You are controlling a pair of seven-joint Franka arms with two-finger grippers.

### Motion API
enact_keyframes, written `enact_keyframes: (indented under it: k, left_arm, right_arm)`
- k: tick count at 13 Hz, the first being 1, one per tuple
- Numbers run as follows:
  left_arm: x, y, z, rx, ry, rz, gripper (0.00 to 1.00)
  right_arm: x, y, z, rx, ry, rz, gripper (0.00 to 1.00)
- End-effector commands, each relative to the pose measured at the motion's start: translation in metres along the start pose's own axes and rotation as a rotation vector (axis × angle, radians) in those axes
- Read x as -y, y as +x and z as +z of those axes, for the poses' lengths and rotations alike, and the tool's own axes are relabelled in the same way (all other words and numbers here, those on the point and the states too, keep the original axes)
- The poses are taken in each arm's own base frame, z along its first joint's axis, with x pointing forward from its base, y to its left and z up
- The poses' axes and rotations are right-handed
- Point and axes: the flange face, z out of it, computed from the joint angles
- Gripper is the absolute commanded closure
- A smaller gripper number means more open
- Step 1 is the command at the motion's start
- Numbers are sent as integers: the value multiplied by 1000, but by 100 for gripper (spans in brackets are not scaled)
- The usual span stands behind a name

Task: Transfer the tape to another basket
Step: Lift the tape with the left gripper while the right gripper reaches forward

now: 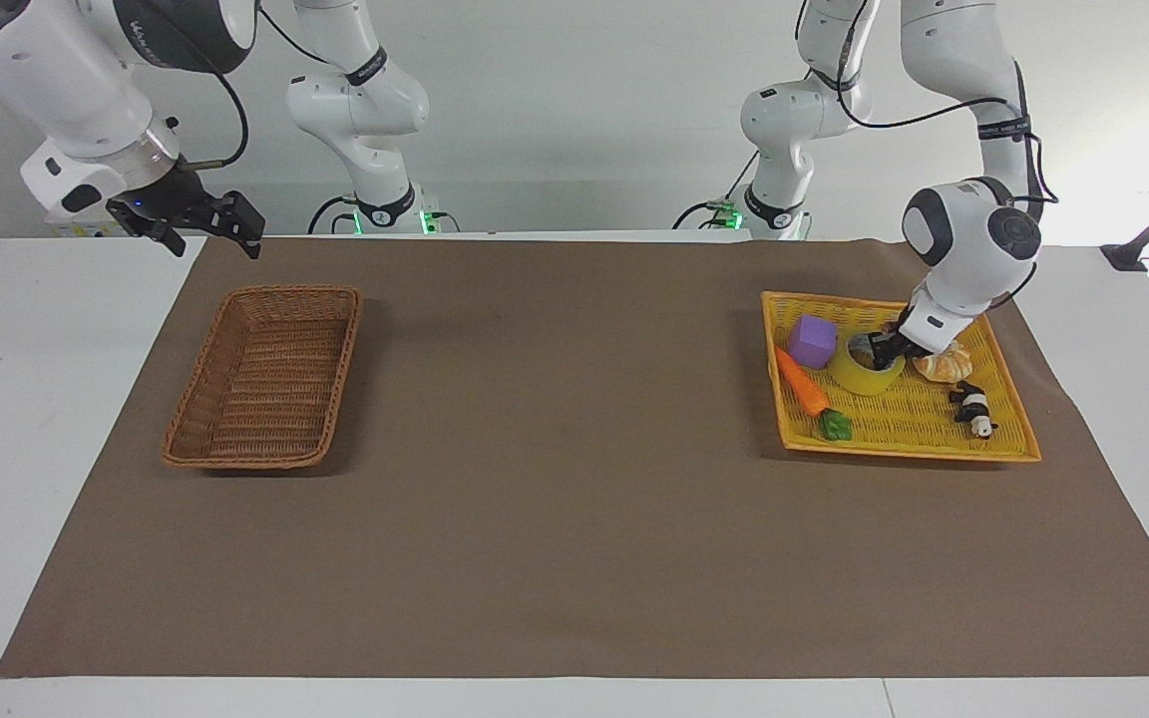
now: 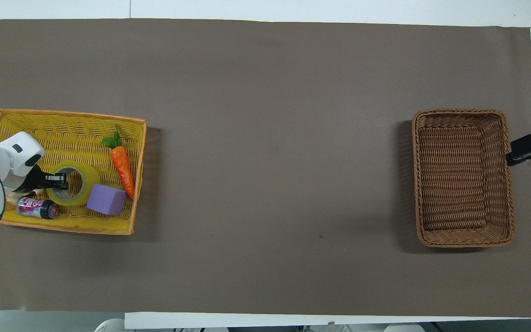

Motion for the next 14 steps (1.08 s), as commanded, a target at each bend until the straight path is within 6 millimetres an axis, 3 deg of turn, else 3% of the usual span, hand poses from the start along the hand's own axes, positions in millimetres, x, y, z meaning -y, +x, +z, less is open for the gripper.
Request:
enact_keyframes:
  k: [1,3,5,8,11,12,14]
  left_arm:
    - [-15,31,-74,26,-18,34,100]
    - [-65,32,-134,53,-54,41,100]
    - [-122,19,-167,79,-134,-34,100]
    - [-224,-1,-171,86,-187,-39,100]
    - [-302,-24,-174,71,-232,-20,100]
    - [-318,-31,-176,42,-239,-37,100]
    - [-323,-32,-176,51,-258,-110,100]
  right_arm:
    - [-1,-5,1,-14,-10,-20,0]
    - [-1,-5,1,-14,-10,-20,0]
    - [-1,-5,1,-14,-10,-20,0]
    - [-1,-5,1,-14,-10,-20,0]
    - [-1,-5,1,-14,-10,-20,0]
    - [-1,-5,1,-14,-10,-20,0]
    - [-1,-5,1,-14,-10,-23,0]
